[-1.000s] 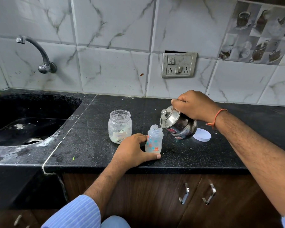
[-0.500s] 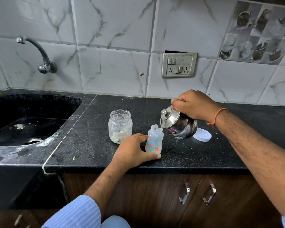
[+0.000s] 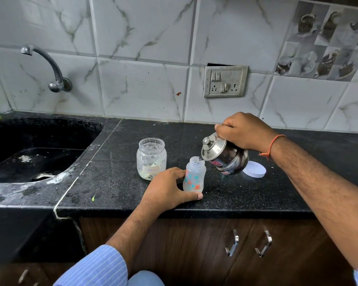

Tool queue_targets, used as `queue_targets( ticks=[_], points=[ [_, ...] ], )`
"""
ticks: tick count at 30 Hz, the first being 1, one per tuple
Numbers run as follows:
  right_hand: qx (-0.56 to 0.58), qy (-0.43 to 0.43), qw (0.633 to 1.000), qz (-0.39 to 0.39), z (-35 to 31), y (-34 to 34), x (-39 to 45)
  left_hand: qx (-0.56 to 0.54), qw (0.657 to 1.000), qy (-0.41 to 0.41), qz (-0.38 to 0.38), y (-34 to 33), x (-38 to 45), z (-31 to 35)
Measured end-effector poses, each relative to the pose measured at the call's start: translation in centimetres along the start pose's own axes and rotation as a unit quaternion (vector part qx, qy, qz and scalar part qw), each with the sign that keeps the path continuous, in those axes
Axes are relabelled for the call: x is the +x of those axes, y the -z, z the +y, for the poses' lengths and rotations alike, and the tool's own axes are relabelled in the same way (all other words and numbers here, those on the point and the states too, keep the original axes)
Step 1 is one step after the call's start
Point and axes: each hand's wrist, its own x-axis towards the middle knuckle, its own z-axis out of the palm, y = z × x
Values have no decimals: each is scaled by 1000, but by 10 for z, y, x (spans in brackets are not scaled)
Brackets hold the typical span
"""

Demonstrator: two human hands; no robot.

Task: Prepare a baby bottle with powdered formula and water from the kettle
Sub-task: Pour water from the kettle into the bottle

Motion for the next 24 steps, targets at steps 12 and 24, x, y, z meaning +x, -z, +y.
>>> queue_targets(
  ticks=[12, 24],
  points=[
    [-4, 4, 1000, 3, 0, 0, 2, 2, 1000, 0, -6, 0, 1, -1],
    [-18, 7, 1000, -1, 0, 1, 4, 1, 1000, 1, -5, -1, 1, -1]
  ],
)
